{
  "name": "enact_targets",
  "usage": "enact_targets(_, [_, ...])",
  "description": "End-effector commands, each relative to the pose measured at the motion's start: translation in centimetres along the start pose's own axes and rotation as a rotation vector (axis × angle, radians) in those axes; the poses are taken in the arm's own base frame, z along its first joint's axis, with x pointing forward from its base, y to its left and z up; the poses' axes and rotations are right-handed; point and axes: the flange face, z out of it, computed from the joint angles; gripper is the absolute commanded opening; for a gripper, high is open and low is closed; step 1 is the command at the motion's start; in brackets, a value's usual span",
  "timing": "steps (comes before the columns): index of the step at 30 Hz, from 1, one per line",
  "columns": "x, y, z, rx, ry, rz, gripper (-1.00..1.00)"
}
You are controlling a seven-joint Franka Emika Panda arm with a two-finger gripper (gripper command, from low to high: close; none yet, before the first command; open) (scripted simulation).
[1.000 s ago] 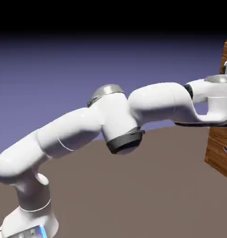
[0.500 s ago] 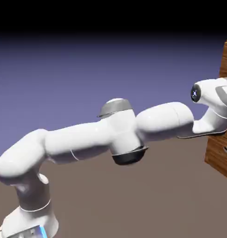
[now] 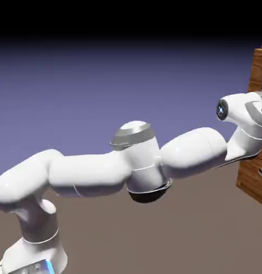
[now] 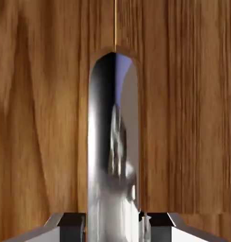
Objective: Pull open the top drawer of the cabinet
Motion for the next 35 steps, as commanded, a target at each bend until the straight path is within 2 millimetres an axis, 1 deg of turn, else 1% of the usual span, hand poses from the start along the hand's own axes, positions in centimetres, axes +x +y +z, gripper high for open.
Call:
enact_targets(1, [0.0, 0.0, -0.5, 0.0, 0.001, 0.001, -1.0])
enact_targets(9, [0.0, 0.0, -5.1, 0.0, 0.001, 0.001, -1.0])
enact_targets(16, [0.0, 0.0, -10.3, 0.0, 0.001, 0.001, -1.0])
enact_targets(22, [0.0, 0.0, -15.6, 0.0, 0.001, 0.001, -1.0])
enact_targets(27, [0.0, 0.0, -20.7, 0.0, 0.001, 0.001, -1.0])
enact_targets(31, [0.0, 0.0, -25.1, 0.0, 0.001, 0.001, -1.0])
enact_targets(32, [0.0, 0.0, -25.7, 0.0, 0.001, 0.001, -1.0])
enact_targets(33, [0.0, 0.0, -25.7, 0.0, 0.001, 0.001, 1.0])
enact_targets(34, [0.0, 0.0, -25.7, 0.0, 0.001, 0.001, 1.0])
enact_targets(35, [0.0, -0.1, -26.9, 0.0, 0.0, 0.002, 1.0])
